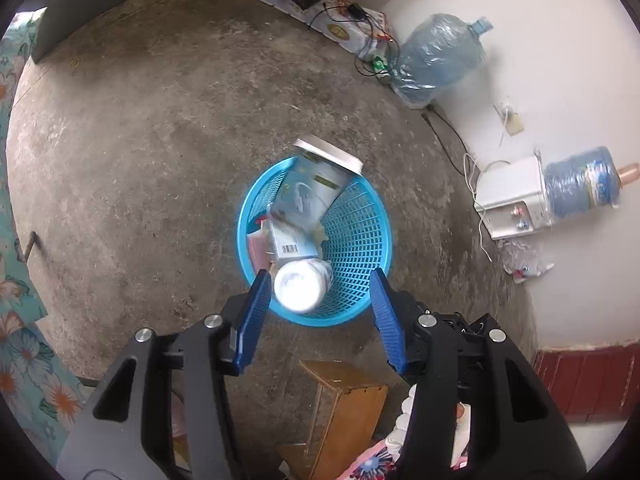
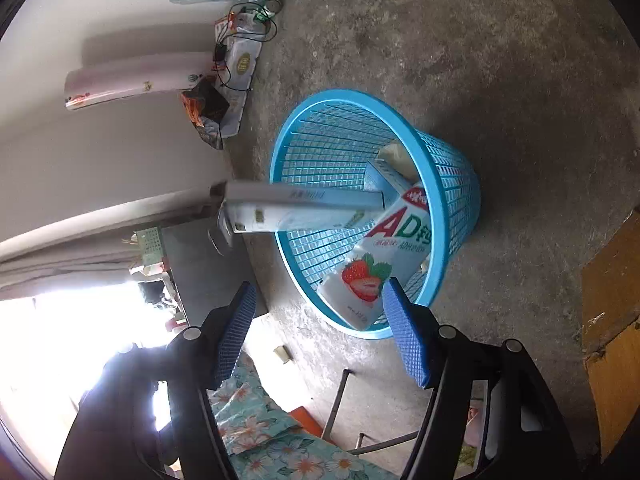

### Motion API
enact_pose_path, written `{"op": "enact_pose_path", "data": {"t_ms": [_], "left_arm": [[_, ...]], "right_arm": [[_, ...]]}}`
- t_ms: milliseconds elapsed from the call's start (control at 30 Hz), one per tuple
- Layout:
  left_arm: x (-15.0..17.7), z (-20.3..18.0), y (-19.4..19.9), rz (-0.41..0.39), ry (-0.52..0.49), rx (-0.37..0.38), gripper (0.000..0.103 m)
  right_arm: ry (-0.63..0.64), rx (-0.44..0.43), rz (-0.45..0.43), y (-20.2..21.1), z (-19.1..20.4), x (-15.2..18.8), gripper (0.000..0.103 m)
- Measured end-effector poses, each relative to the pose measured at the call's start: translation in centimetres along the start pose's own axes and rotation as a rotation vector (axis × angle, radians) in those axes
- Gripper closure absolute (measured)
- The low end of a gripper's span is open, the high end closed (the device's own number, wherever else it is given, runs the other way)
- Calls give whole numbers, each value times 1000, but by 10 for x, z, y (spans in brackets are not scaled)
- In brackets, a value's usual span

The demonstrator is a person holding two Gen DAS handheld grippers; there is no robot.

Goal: Collect trash
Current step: 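Carry the cable box and AD milk bottle over the wastebasket and open both tools, then move both open tools back to the snack bags on the bed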

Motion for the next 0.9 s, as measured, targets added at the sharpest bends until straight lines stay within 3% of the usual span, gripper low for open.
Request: {"op": "enact_pose_path", "data": {"t_ms": [233, 533, 700, 900], "left_arm": [[11, -5, 50, -41, -30, 63, 55], [61, 19, 187, -149, -118, 184, 53], [111, 68, 276, -273, -121, 190, 49], [190, 135, 359, -468, -57, 130, 40]], "right_arm": [[45, -15, -28, 19, 14, 18, 39], [312, -39, -73, 68, 106, 74, 39], [579, -24, -71, 91, 174, 137, 36], [923, -34, -64, 108, 232, 239, 13]]}}
Point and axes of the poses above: each gripper's, at about its wrist camera, not at the fingertips, and y roughly against the way its jaws point, z to its left, x to its underside, the point moved 3 cm from there along -y, roughly the way its jaws point, and after that the axes turned 4 degrees about -x, right-handed, at the moved point
